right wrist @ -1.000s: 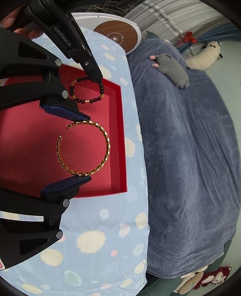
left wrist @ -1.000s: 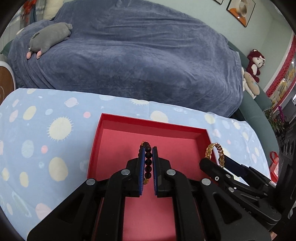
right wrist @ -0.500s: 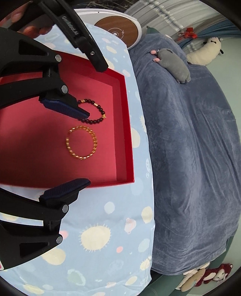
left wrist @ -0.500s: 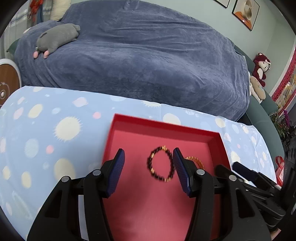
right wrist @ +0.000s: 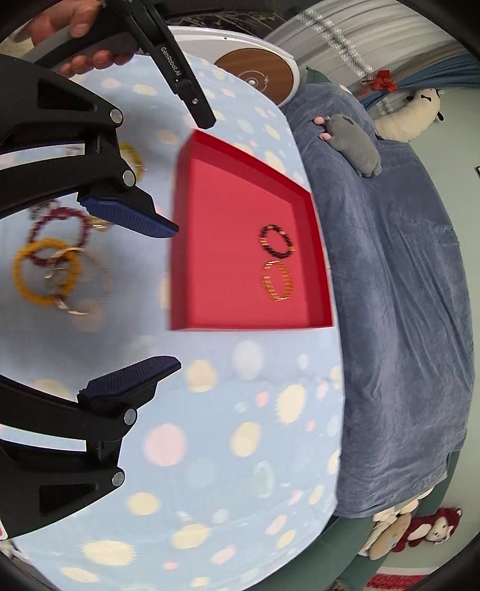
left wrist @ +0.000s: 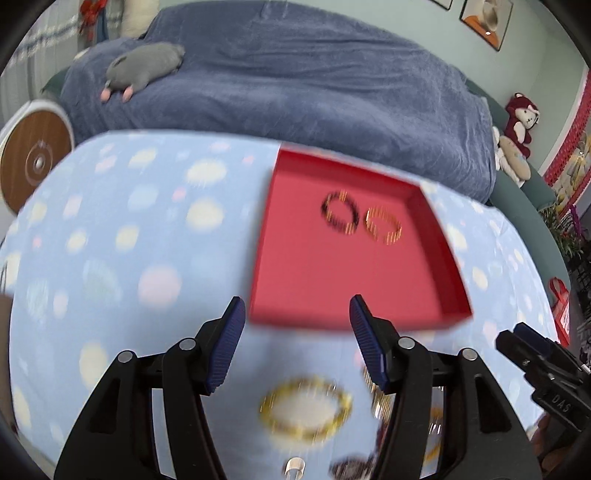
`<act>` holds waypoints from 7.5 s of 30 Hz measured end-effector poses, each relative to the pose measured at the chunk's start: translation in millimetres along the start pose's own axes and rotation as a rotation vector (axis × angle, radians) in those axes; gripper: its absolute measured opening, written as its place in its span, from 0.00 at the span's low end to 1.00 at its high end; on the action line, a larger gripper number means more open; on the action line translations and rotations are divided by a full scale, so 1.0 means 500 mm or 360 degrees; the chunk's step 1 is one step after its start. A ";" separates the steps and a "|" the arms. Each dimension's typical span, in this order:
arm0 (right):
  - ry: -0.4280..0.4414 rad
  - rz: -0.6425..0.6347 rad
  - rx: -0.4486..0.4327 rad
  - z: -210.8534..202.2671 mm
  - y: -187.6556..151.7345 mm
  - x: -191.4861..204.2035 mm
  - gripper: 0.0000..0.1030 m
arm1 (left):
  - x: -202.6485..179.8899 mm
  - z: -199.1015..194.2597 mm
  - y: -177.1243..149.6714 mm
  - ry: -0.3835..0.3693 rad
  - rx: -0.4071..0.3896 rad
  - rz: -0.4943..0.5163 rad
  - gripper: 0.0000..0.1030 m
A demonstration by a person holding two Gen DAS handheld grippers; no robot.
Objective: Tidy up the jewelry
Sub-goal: 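Withdraw both tools from the box back toward the jewelry, then grasp the gold bangle with the right tool while the left tool grasps the yellow bead bracelet, then lower both bracelets into the red box and open both tools, then withdraw both tools back toward the remaining jewelry, then grasp the orange bead bracelet with the right tool while the left tool grasps the purple beaded bracelet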
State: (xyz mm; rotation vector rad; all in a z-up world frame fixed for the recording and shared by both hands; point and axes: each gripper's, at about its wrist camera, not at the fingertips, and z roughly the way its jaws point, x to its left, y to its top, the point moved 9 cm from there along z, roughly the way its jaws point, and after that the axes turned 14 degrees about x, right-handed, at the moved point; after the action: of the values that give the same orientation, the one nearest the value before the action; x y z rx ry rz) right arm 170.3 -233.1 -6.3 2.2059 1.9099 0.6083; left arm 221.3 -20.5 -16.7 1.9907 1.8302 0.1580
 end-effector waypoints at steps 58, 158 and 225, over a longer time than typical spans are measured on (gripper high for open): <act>-0.0025 0.0126 0.0146 0.050 -0.229 -0.016 0.55 | 0.036 0.059 -0.160 0.0066 0.0063 -0.0120 0.54; -0.0001 0.0078 0.0135 0.040 -0.199 -0.025 0.60 | -0.057 0.019 -0.208 -0.0091 0.0153 0.0015 0.42; 0.0066 0.0147 0.0227 0.040 -0.275 -0.020 0.07 | -0.137 -0.031 -0.253 -0.0277 0.0115 0.0152 0.03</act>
State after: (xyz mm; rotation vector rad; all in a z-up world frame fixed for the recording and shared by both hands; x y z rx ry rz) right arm 52.4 -216.5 -78.5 2.3985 1.9365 0.5512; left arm 90.4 -78.7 -37.4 2.0719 1.6548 -0.0527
